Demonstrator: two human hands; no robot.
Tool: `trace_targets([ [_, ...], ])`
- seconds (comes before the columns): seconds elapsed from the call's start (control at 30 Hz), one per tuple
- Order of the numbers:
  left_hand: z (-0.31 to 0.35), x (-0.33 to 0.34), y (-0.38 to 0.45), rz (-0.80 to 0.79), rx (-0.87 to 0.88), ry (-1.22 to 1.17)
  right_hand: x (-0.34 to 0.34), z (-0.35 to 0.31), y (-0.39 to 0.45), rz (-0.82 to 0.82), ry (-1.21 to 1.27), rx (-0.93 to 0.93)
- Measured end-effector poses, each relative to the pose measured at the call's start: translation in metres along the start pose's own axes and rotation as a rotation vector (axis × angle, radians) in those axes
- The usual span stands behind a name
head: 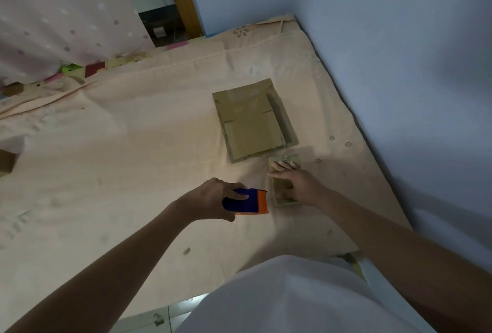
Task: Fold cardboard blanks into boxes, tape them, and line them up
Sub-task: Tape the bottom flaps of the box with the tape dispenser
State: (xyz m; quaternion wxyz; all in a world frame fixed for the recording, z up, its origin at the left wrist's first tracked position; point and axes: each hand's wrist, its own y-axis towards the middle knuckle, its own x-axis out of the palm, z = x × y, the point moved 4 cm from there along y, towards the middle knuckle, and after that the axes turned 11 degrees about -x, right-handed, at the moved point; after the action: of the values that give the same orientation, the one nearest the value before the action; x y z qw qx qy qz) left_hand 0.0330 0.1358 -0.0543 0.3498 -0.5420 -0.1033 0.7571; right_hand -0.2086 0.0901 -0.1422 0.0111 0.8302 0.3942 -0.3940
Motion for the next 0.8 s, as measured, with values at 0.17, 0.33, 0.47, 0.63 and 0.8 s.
trace_targets([
  [0.17,-0.003,-0.004,-0.008,0.041,-0.005,-0.017,-0.008,-0.012,-0.001,0.026,0.018,-0.012],
  [0.33,-0.006,-0.001,-0.018,0.055,-0.009,-0.086,-0.008,-0.013,0.000,0.047,0.055,0.027],
  [0.47,-0.007,-0.001,-0.026,0.083,-0.019,-0.119,-0.008,-0.012,-0.001,0.043,0.057,0.029],
  [0.63,-0.009,-0.003,-0.024,0.044,-0.023,-0.095,-0.008,-0.013,0.000,0.048,0.050,0.016],
  [0.8,-0.002,-0.008,-0.013,0.008,0.004,-0.015,-0.008,-0.014,0.000,0.061,0.030,-0.007],
])
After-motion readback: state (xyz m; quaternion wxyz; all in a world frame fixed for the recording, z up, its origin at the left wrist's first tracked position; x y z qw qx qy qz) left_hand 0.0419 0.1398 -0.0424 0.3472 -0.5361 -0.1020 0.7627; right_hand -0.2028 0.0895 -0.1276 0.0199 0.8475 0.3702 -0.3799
